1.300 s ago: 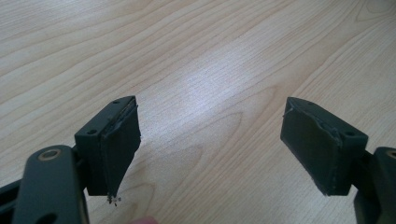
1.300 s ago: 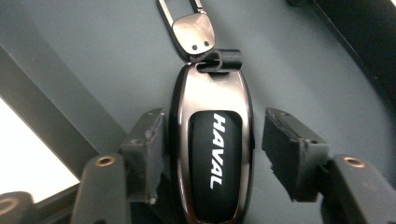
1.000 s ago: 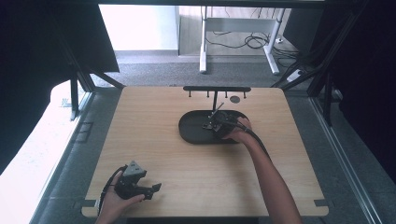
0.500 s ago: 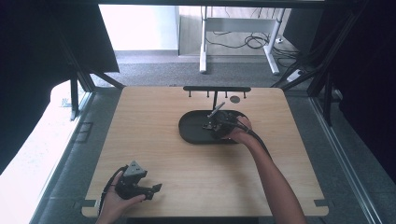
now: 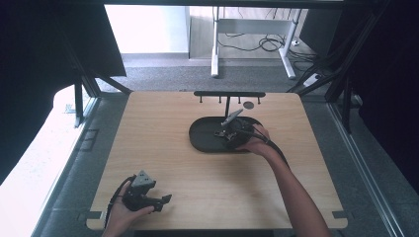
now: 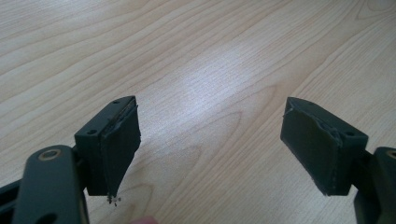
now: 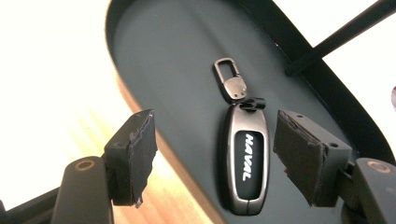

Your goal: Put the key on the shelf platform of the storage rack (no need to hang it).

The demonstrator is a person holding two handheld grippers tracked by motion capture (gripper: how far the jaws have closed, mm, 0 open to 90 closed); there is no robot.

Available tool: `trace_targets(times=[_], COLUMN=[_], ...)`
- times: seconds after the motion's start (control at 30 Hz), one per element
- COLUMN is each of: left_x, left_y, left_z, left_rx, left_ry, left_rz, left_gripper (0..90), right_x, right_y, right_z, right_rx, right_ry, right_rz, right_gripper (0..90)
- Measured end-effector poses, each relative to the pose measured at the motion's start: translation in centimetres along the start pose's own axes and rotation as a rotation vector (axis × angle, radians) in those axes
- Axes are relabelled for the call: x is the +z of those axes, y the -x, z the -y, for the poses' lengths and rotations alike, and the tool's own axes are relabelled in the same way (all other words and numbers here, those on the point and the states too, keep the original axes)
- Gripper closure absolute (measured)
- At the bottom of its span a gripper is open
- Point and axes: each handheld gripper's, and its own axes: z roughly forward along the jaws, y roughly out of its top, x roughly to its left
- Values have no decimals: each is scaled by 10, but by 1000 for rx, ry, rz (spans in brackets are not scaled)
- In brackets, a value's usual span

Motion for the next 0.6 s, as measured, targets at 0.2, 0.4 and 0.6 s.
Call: trace_targets(times=[0.2,0.4,0.6], left_x=[1,2,2], left_y=[1,1,2], left_z=[0,0,0], left_rx=[3,3,4], left_ry=[-2,-7,-7], left_rz=[0,-4,-2], left_gripper=[203,202,203], right_x=[-10,-19,-30], right_y=[-6,-17,-27], right_z=[5,13,27], right_rx=[21,35,42], right_ry=[29,62,98], right_rz=[-43,-72,-90], right_gripper=[311,314,327])
